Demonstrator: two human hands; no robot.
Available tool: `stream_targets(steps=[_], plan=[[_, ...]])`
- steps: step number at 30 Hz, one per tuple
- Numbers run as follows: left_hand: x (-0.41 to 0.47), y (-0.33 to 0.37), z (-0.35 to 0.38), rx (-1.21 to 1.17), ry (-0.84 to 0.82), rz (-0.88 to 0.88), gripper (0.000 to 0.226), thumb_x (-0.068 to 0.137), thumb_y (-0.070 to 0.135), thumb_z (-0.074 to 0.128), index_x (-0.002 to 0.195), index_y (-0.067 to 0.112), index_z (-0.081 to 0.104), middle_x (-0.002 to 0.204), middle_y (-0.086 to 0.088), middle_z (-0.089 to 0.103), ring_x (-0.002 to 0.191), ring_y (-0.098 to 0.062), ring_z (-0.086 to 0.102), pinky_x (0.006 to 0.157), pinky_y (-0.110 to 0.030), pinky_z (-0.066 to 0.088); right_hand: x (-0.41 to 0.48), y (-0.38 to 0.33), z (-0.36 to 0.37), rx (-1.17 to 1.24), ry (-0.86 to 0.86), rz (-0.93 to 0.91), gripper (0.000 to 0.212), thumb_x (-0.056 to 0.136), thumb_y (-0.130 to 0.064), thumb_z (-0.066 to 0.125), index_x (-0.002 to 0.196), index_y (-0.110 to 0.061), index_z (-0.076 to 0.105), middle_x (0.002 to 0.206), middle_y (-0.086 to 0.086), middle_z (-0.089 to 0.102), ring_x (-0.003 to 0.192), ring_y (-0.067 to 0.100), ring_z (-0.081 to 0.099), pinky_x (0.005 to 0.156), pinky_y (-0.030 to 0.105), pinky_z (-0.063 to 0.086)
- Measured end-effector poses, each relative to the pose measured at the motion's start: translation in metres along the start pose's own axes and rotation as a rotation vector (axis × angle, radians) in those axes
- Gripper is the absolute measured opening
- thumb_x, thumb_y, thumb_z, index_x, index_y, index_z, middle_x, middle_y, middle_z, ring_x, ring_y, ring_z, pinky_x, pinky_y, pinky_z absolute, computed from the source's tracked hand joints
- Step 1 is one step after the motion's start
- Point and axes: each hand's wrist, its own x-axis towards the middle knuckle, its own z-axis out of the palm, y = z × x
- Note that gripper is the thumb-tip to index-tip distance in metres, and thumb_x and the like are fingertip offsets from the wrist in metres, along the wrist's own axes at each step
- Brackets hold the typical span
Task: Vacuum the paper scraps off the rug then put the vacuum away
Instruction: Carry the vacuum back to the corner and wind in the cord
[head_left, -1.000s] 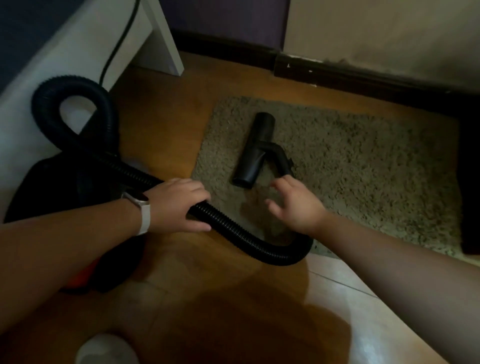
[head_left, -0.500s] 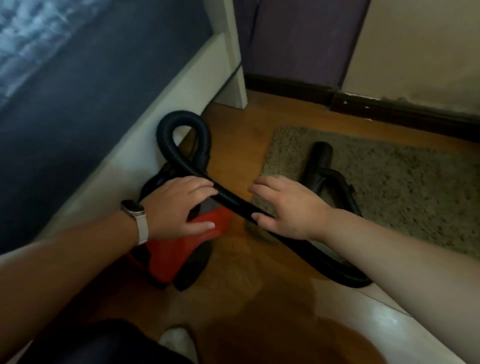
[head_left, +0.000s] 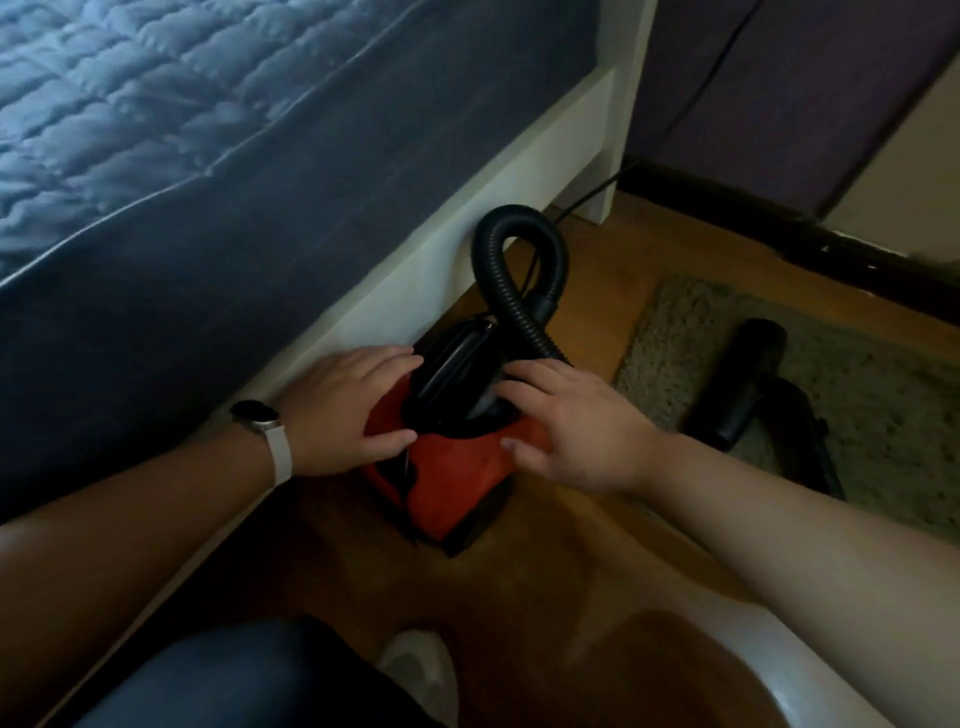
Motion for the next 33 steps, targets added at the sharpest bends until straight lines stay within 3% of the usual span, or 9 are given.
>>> stream_targets(steps=[4,8,10,13,18,23,33], plan=[[-0.025,-0.02,0.023,-0.076,-0.111,-0.058,0.093,0.084,0.062,0.062,0.156,0.024,0.016,0.16,0.002,0.023,0.144,-0.015,0.027,0.115,-0.026,0.021,0.022,-0.018,0.007,-0.025,0.004,-0.067,0.062,0.092,-0.051,0.051,0.144,-0.017,0.048,0.15,0.009,0.044,0.138,0.029,0.04,0.111,0.045,0.039],[-0.03,-0.029,0.045,-0.035,-0.135,0.005,0.091,0.083,0.062,0.061,0.155,0.022,0.02,0.159,0.001,0.024,0.144,-0.017,0.028,0.117,-0.039,0.032,0.041,-0.028,0.014,-0.1,0.078,-0.129,0.055,0.089,-0.043,0.06,0.134,-0.012,0.058,0.127,0.011,0.058,0.118,0.032,0.055,0.095,0.046,0.05],[-0.026,-0.032,0.051,-0.044,-0.126,0.004,0.092,0.082,0.062,0.061,0.155,0.024,0.02,0.161,0.002,0.02,0.145,-0.018,0.026,0.118,-0.04,0.03,0.049,-0.03,0.014,-0.129,0.13,-0.156,0.052,0.087,-0.041,0.061,0.129,-0.011,0.06,0.12,0.012,0.058,0.108,0.032,0.057,0.09,0.045,0.051],[-0.02,-0.032,0.054,-0.068,-0.105,0.028,0.095,0.081,0.063,0.064,0.155,0.024,0.021,0.161,0.002,0.02,0.145,-0.017,0.024,0.119,-0.029,0.018,0.061,-0.029,0.012,-0.227,0.141,-0.176,0.053,0.084,-0.046,0.063,0.127,-0.015,0.063,0.125,0.012,0.056,0.116,0.032,0.054,0.095,0.044,0.046],[-0.016,-0.033,0.06,-0.101,-0.054,0.03,0.093,0.08,0.064,0.066,0.153,0.02,0.028,0.159,0.001,0.024,0.144,-0.017,0.024,0.117,-0.027,0.015,0.087,-0.024,0.013,-0.239,0.069,-0.199,0.057,0.084,-0.059,0.057,0.127,-0.023,0.063,0.12,0.004,0.061,0.122,0.03,0.053,0.112,0.05,0.032],[-0.013,-0.031,0.066,-0.108,-0.011,0.01,0.091,0.079,0.057,0.07,0.15,0.016,0.031,0.157,-0.002,0.029,0.143,-0.02,0.025,0.119,-0.033,0.021,0.095,-0.016,0.021,-0.142,0.114,-0.248,0.06,0.083,-0.064,0.047,0.12,-0.02,0.068,0.107,0.006,0.064,0.11,0.032,0.058,0.108,0.05,0.033],[-0.009,-0.024,0.076,-0.059,0.03,-0.054,0.091,0.071,0.049,0.08,0.142,0.01,0.037,0.146,-0.009,0.041,0.136,-0.026,0.035,0.116,-0.04,0.028,0.106,-0.009,0.035,-0.033,0.203,-0.299,0.063,0.078,-0.069,0.053,0.114,-0.021,0.072,0.097,0.004,0.062,0.1,0.032,0.057,0.1,0.051,0.035]])
